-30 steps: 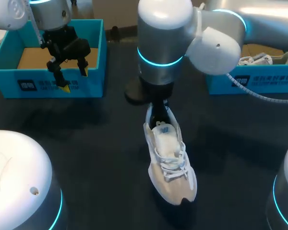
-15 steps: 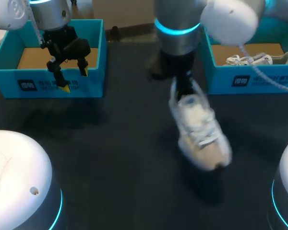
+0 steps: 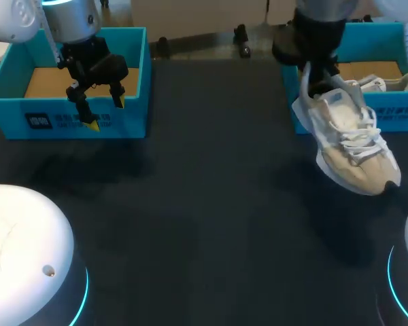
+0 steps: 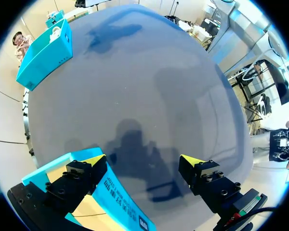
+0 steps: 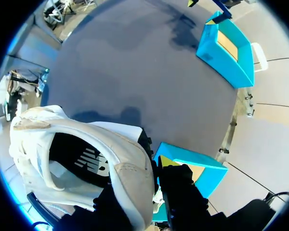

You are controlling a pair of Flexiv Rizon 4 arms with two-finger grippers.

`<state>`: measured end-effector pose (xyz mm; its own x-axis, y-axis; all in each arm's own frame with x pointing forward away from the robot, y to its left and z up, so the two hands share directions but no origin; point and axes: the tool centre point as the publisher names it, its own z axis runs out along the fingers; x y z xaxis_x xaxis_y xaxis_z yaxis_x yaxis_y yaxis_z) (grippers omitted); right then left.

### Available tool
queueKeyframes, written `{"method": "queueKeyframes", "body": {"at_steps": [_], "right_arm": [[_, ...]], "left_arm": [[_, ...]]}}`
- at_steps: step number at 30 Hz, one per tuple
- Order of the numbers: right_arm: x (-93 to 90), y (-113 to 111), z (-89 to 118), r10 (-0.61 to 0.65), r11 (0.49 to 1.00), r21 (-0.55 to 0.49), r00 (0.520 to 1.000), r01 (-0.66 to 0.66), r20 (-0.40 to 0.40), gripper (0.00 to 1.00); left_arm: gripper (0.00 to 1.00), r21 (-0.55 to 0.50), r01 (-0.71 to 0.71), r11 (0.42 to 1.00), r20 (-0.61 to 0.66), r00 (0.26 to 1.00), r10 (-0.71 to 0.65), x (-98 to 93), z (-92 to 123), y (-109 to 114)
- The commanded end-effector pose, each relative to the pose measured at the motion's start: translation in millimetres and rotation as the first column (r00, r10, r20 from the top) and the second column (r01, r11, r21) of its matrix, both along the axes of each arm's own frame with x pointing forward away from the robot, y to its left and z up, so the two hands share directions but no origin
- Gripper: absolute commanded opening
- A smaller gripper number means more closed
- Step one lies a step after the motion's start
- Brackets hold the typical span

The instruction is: Take the shoe out of the shoebox, open the shoe tongue, remove and reinsert the insole, then place the shoe into the shoebox

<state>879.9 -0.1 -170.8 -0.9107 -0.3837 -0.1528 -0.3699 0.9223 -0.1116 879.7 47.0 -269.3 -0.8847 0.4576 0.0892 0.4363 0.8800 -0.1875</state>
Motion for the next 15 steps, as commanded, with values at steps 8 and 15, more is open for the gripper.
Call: {"method": "queueKeyframes", "body": {"at_steps": [8, 15], "right_arm": [[1.7, -7, 1, 0.005, 1.0, 0.017, 1.0, -0.005, -0.003, 0.0], [47.4, -44, 17, 0.054, 0.998, -0.041, 0.998, -0.053, 0.024, 0.0]], "left_arm": [[1.0, 0.002, 0.001, 1.0, 0.001, 1.0, -0.001, 0.1, 0, 0], [1.0, 0.002, 0.001, 1.0, 0.001, 1.0, -0.001, 0.1, 0, 0]]}}
